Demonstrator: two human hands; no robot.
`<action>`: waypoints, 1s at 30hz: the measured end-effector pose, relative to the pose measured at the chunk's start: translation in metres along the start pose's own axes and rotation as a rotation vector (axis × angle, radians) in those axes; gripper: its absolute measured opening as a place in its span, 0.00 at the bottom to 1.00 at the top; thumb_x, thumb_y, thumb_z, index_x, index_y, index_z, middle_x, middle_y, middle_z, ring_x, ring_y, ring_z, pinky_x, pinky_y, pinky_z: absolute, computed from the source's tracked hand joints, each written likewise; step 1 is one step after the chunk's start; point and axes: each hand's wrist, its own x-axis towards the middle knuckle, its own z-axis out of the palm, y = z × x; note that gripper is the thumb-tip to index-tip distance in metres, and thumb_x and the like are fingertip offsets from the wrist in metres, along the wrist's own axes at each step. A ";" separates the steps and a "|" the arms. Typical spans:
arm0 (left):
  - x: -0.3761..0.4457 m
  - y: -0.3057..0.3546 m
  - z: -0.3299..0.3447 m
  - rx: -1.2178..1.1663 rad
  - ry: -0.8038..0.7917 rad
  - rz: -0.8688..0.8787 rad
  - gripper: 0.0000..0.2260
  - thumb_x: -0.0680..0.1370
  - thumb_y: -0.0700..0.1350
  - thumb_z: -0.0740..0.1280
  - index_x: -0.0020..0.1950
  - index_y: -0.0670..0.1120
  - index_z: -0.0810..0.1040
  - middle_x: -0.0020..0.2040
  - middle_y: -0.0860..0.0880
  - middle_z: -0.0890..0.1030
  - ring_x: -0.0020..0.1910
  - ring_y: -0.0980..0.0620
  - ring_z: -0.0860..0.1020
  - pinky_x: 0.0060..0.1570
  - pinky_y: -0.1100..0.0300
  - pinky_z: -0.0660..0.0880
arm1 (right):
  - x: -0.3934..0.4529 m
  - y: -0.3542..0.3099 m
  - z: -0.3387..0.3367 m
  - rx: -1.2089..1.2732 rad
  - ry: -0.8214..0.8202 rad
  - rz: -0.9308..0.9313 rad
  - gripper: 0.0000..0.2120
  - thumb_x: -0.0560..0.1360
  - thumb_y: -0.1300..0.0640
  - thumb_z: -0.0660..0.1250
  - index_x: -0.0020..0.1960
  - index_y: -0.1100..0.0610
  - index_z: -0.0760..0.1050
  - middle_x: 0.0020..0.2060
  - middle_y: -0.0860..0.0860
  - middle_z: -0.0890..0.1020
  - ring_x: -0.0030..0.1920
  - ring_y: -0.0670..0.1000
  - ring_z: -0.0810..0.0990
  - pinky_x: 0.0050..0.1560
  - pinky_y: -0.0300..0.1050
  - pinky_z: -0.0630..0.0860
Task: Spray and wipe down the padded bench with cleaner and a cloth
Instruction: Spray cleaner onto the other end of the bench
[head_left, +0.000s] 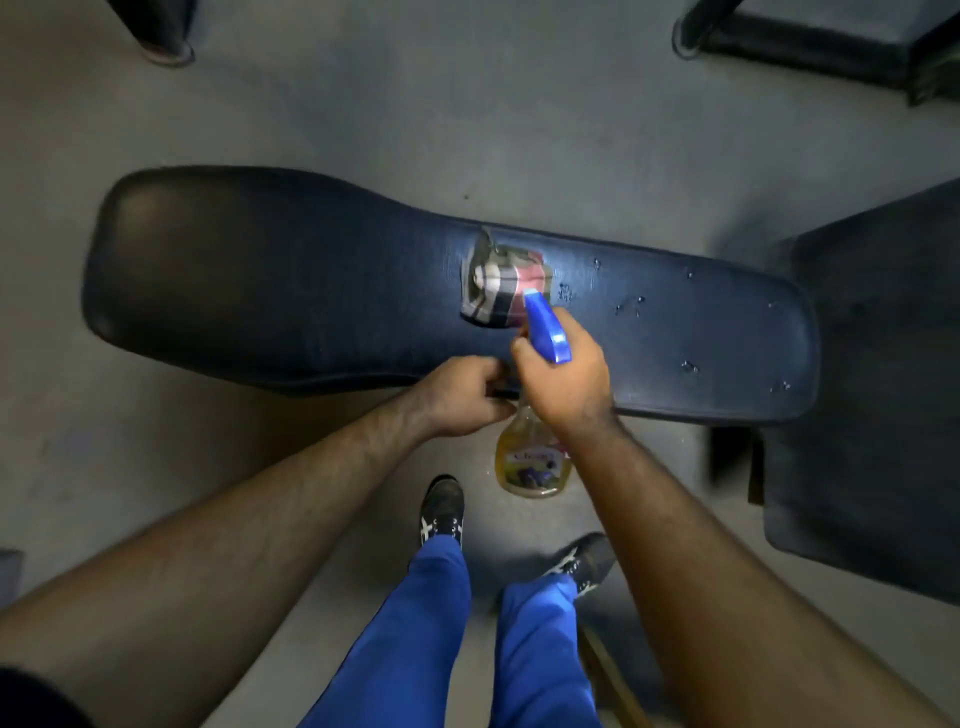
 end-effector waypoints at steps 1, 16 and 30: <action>-0.004 0.003 -0.006 0.005 -0.011 0.007 0.09 0.71 0.46 0.73 0.50 0.49 0.81 0.45 0.57 0.82 0.48 0.56 0.81 0.44 0.69 0.74 | 0.003 -0.013 0.001 0.047 0.016 -0.009 0.12 0.69 0.49 0.66 0.48 0.55 0.77 0.42 0.52 0.83 0.46 0.56 0.81 0.51 0.53 0.78; 0.002 -0.004 -0.046 0.250 0.737 -0.255 0.16 0.71 0.58 0.70 0.49 0.47 0.76 0.45 0.49 0.79 0.46 0.47 0.80 0.44 0.53 0.78 | 0.046 -0.099 0.017 0.288 -0.350 -0.233 0.13 0.67 0.54 0.81 0.42 0.51 0.76 0.33 0.44 0.78 0.33 0.43 0.75 0.39 0.40 0.73; 0.010 0.018 -0.031 0.215 0.878 -0.394 0.17 0.75 0.57 0.63 0.56 0.47 0.73 0.51 0.48 0.78 0.48 0.49 0.79 0.45 0.57 0.75 | 0.053 -0.089 0.005 0.309 -0.531 -0.203 0.16 0.68 0.62 0.80 0.51 0.55 0.78 0.32 0.44 0.81 0.31 0.40 0.78 0.33 0.34 0.74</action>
